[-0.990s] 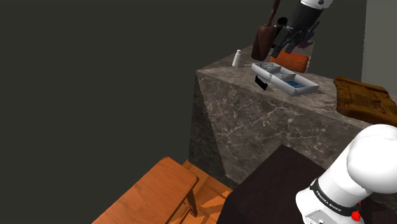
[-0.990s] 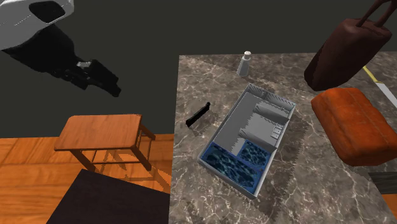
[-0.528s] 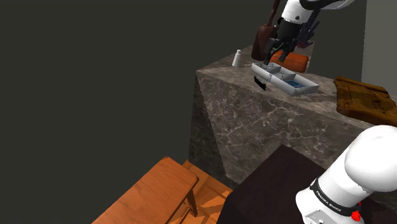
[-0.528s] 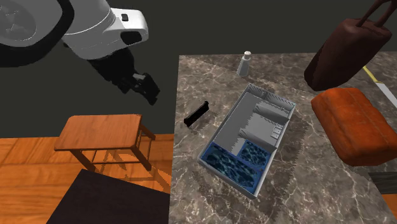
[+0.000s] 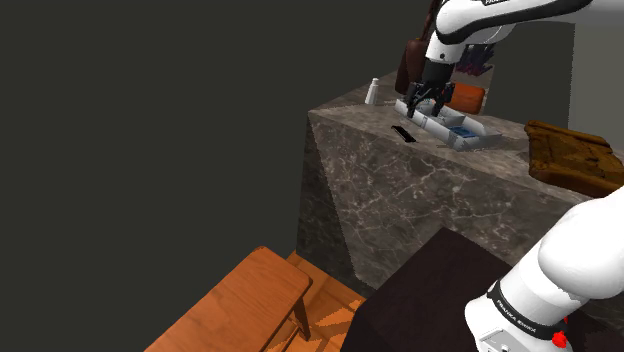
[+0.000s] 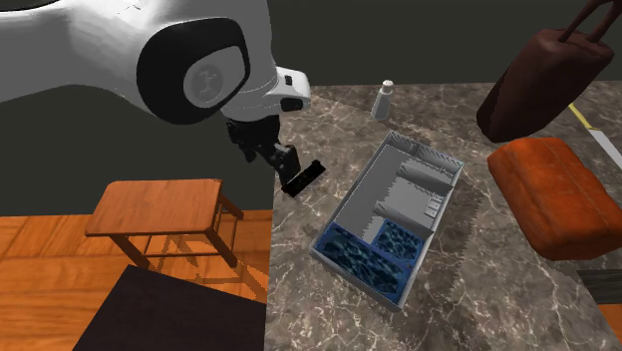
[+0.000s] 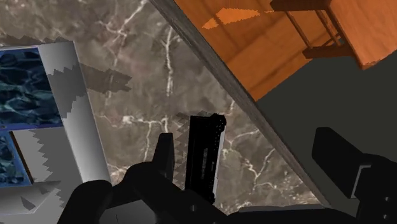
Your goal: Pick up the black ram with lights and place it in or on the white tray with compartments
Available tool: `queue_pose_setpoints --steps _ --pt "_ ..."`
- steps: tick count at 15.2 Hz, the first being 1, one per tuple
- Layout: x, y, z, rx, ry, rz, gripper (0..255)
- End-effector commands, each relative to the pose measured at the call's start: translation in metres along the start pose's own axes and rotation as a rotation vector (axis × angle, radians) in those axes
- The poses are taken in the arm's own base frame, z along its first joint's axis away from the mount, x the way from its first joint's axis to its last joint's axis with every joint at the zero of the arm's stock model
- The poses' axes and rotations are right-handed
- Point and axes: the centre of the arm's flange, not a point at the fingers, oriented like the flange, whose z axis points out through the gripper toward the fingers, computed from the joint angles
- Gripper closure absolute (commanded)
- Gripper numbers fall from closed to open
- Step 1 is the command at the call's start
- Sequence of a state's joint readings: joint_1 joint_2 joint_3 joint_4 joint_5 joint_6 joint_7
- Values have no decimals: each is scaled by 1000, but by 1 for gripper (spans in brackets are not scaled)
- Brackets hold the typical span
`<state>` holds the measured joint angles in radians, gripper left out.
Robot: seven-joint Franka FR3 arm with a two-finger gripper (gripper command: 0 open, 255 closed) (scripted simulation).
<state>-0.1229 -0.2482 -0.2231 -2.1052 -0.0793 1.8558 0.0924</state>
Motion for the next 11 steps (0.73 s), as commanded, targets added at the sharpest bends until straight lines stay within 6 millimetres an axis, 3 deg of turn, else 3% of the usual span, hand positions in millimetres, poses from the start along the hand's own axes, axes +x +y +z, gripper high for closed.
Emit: queue_pose_setpoints --steps 1,4,11 --pt "18 18 16 1 -35 47 0" --pt "39 40 44 3 -83 111 0" --pt "36 40 81 3 -83 111 0"
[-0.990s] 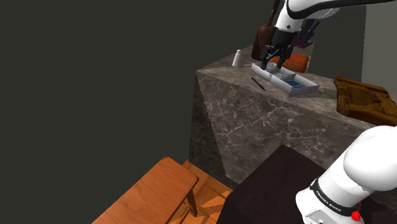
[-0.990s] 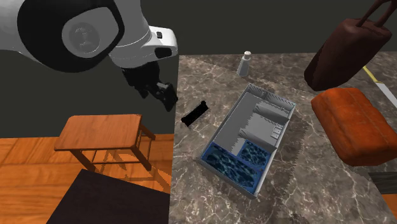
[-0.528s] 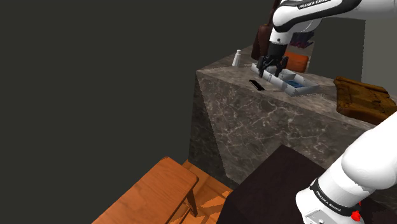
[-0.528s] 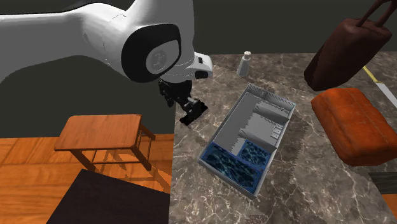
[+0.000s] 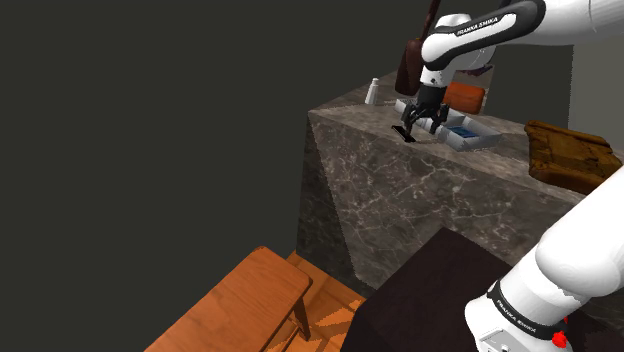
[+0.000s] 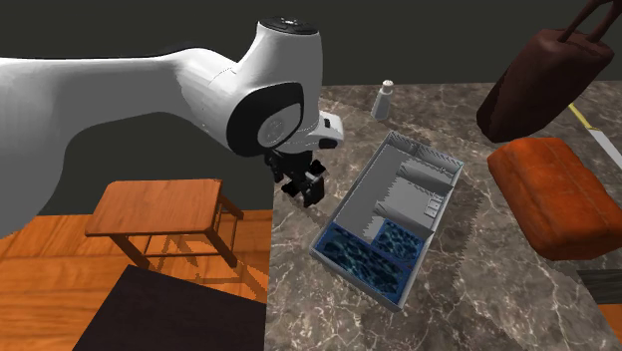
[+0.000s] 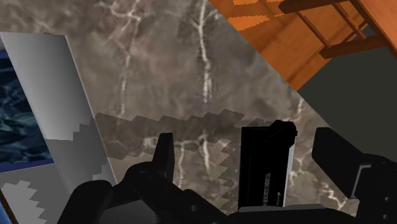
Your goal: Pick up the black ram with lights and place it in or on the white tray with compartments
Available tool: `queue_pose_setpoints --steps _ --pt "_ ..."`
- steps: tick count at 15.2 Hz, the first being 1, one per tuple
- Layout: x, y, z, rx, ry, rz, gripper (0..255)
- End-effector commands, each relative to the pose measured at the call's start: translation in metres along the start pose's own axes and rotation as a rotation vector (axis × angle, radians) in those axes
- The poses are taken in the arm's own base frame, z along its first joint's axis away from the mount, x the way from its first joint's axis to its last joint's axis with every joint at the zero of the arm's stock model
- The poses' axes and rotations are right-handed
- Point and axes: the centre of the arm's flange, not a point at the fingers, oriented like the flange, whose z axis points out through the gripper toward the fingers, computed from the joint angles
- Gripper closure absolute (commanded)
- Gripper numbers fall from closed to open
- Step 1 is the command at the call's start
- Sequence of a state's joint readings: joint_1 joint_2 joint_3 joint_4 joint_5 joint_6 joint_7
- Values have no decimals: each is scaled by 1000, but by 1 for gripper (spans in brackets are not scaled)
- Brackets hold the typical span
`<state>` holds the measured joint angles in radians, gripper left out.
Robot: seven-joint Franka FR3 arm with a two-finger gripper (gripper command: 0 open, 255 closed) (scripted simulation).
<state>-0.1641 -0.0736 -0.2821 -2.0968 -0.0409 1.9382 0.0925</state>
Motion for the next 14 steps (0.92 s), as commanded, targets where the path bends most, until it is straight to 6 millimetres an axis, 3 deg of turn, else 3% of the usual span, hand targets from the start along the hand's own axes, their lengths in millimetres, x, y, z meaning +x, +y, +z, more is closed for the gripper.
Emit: queue_pose_setpoints --steps 1,8,9,14 --pt "0 0 8 0 0 0 0" --pt "0 0 8 0 0 0 0" --pt "0 0 8 0 0 0 255" --pt "0 0 8 0 0 0 255"
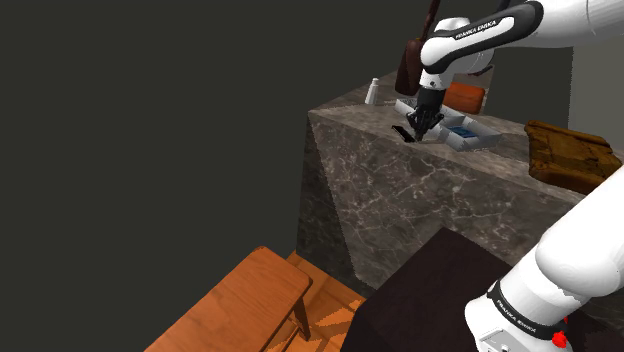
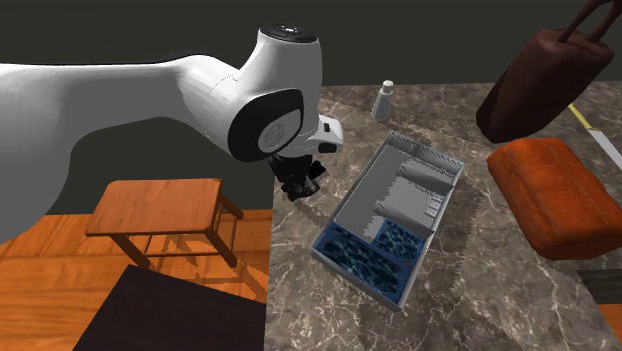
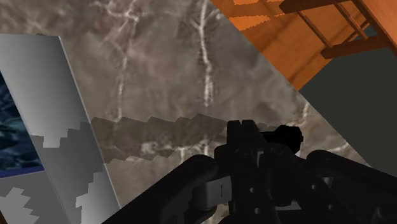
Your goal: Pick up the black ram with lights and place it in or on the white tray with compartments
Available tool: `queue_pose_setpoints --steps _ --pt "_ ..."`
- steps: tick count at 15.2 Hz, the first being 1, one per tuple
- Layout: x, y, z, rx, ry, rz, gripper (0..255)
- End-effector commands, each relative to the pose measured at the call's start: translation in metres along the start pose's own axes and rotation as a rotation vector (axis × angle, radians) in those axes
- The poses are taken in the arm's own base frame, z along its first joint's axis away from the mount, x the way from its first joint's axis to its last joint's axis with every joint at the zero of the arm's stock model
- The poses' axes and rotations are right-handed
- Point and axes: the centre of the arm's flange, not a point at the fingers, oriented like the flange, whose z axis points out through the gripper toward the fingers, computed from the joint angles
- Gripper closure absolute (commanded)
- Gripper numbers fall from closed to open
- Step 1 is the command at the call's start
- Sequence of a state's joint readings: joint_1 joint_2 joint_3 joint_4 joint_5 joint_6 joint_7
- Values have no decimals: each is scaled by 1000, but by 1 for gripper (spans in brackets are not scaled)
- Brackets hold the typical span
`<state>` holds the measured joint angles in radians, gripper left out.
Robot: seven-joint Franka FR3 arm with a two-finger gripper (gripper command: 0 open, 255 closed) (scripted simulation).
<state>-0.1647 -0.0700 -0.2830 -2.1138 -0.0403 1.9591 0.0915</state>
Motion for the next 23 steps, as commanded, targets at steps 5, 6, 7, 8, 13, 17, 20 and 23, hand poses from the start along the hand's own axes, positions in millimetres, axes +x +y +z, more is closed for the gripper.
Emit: queue_pose_setpoints --steps 5,6,7,8,13,17,20,23 --pt "0 0 0 0 0 0 0" --pt "8 -5 -5 2 18 6 0" --pt "16 -10 -11 3 36 11 0" --pt "24 -14 -17 5 54 17 0" --pt "40 -23 -12 8 86 26 0" --pt "41 -23 9 8 86 26 0" --pt "42 -23 12 8 86 26 0" --pt "42 -23 12 8 86 26 0"
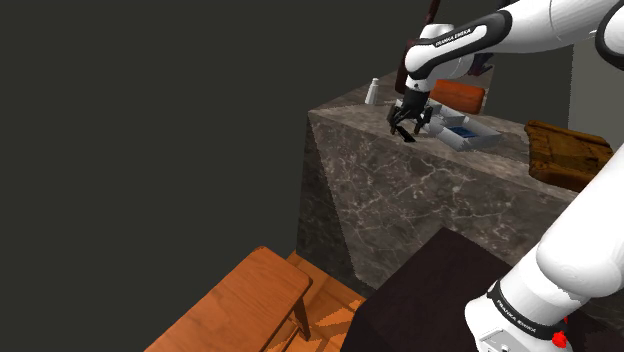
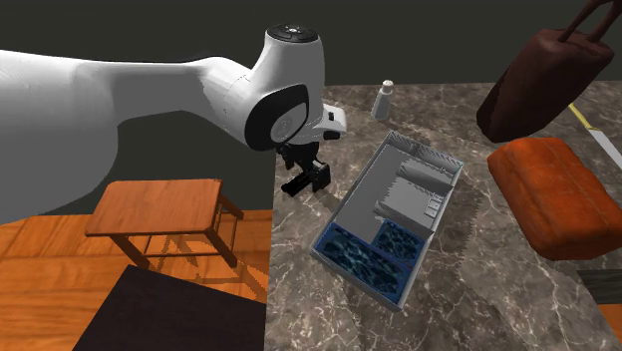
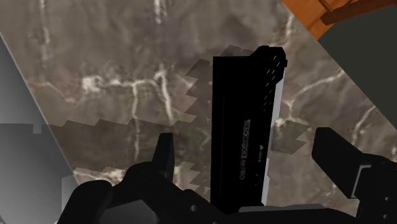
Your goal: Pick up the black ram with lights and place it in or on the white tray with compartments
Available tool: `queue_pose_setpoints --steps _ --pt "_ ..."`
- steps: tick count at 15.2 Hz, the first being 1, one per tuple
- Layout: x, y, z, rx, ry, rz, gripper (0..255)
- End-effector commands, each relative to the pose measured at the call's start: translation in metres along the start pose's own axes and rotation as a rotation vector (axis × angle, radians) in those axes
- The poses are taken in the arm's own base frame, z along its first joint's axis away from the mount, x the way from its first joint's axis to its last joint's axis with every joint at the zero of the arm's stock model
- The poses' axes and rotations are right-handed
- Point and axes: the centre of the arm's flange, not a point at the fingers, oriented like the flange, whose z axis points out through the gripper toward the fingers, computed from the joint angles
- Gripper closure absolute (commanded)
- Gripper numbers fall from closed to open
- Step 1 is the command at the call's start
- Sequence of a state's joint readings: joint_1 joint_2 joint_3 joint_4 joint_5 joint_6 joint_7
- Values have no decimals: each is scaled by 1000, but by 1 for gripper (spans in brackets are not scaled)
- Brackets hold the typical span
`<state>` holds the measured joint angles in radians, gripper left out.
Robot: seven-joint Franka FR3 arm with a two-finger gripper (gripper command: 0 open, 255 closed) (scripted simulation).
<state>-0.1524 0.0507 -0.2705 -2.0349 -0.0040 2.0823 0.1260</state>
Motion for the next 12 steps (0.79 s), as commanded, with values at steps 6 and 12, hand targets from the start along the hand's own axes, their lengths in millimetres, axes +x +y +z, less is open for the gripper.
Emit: queue_pose_setpoints --steps 6,12 --pt "0 2 1 0 0 0 255" --pt "0 0 0 0 0 0 255"
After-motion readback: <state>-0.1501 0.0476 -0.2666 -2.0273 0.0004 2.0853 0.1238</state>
